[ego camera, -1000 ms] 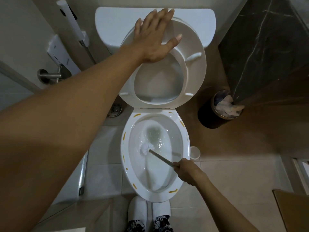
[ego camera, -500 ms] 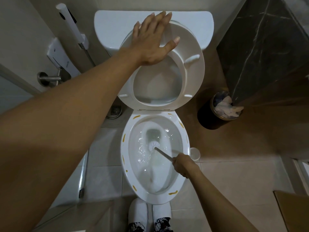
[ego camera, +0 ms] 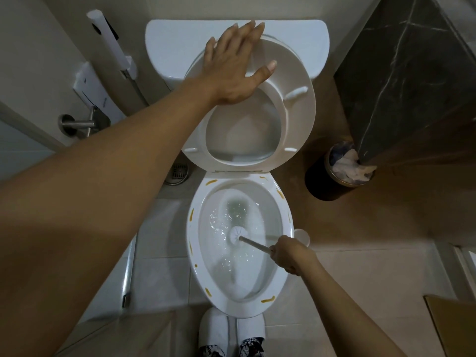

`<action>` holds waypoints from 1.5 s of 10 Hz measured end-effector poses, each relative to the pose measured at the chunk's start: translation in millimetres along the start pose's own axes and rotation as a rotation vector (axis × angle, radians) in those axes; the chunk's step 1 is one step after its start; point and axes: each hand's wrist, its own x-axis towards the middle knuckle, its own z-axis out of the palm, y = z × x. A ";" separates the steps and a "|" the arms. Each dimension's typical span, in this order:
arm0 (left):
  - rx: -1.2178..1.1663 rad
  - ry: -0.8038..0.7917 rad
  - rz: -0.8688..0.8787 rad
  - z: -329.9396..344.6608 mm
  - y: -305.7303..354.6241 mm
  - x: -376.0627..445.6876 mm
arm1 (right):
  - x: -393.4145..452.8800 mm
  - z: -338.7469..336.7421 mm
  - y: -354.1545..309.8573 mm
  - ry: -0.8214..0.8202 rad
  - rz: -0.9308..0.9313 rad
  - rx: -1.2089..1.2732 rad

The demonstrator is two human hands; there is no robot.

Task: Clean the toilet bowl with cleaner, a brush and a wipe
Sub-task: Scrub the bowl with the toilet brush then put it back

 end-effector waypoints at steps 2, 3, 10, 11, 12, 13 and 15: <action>-0.025 -0.005 -0.013 -0.9 0.9 -0.2 | -1.8 -7.4 -3.5 -0.095 -0.071 -0.072; -0.017 -0.006 -0.017 -0.4 1.0 0.7 | 1.6 -14.7 -17.6 -0.028 -0.090 -0.066; -0.008 0.007 -0.009 0.0 0.4 0.6 | 29.5 -47.0 10.2 0.220 0.054 0.267; -0.018 0.007 -0.013 0.3 0.4 1.3 | 20.7 -42.9 -3.2 0.201 -0.063 0.212; -0.010 0.010 -0.010 0.0 -0.1 0.7 | 14.1 -29.4 -2.6 0.181 -0.134 0.218; -0.002 0.005 -0.006 0.6 -0.3 0.5 | 13.4 -15.0 6.8 0.195 -0.151 0.226; 0.006 -0.041 -0.021 -3.6 1.9 -0.9 | 2.2 -4.6 14.4 0.269 -0.165 0.131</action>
